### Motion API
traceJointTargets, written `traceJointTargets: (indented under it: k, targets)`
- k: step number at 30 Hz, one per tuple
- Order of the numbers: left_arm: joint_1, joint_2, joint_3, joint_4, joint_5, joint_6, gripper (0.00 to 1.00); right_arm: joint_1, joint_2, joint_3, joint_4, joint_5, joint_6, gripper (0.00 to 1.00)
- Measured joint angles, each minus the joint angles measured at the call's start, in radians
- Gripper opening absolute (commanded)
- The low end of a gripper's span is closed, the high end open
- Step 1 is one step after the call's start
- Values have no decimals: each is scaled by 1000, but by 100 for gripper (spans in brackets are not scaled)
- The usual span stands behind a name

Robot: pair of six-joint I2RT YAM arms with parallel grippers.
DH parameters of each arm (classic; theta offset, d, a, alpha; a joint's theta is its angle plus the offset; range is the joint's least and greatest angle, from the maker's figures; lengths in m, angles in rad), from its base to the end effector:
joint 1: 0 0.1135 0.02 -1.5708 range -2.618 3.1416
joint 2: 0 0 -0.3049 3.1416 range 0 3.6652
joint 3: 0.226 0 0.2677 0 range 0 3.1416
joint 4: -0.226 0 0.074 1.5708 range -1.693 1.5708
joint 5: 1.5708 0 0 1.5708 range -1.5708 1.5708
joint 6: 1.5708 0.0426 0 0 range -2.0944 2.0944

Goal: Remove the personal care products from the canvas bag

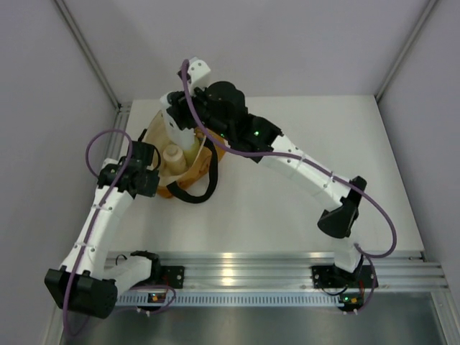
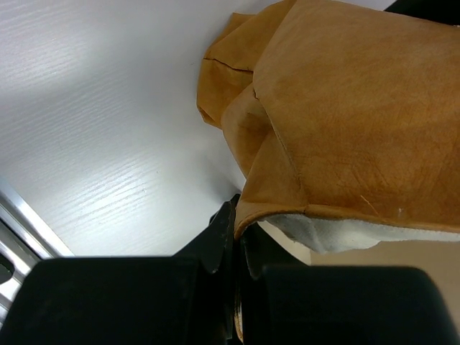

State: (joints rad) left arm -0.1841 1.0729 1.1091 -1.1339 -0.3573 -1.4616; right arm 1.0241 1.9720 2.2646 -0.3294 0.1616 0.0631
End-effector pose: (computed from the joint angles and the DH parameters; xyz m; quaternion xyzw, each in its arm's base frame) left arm 0.1844 -0.0192 0.3494 -0.6038 0.7432 -0.0516 0.2835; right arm 0.2593 0.4129 0.5226 -0.2820 0.6623 0.3080 0.6221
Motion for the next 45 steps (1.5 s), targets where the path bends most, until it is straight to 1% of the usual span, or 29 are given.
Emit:
traceJointTargets:
  k: [5, 11, 15, 20, 23, 25, 27, 31, 35, 39, 43, 44, 45]
  targets:
    - [0, 20, 35, -2, 0, 43, 0, -81, -92, -40, -12, 21, -19, 0]
    - [0, 52, 88, -3, -4, 137, 0, -280, -220, -188, -8, 74, -32, 0]
    - [0, 51, 89, -3, -4, 158, 0, -397, -282, -359, 41, 127, -57, 0]
    - [0, 51, 100, 6, 2, 206, 0, -490, -306, -626, 183, 145, -63, 0]
    - [0, 50, 103, 14, 6, 230, 0, -520, -303, -786, 318, 142, -61, 0]
    - [0, 49, 103, 20, 14, 246, 0, -535, -292, -899, 444, 129, -69, 0]
    - [0, 49, 103, 27, 27, 262, 0, -542, -270, -964, 528, 116, -74, 0]
    - [0, 49, 103, 36, 47, 286, 0, -545, -212, -1030, 645, 85, -74, 0]
    - [1, 53, 103, 37, 61, 303, 0, -545, -197, -1135, 806, 51, -68, 0]
    - [1, 58, 103, 43, 69, 312, 0, -546, -194, -1201, 885, 47, -43, 0]
    - [1, 58, 103, 43, 75, 313, 0, -546, -193, -1223, 935, 49, -21, 0]
    - [2, 58, 103, 43, 76, 313, 0, -546, -191, -1223, 941, 51, -14, 1]
    - [2, 58, 103, 43, 77, 313, 0, -547, -188, -1223, 946, 51, -6, 7]
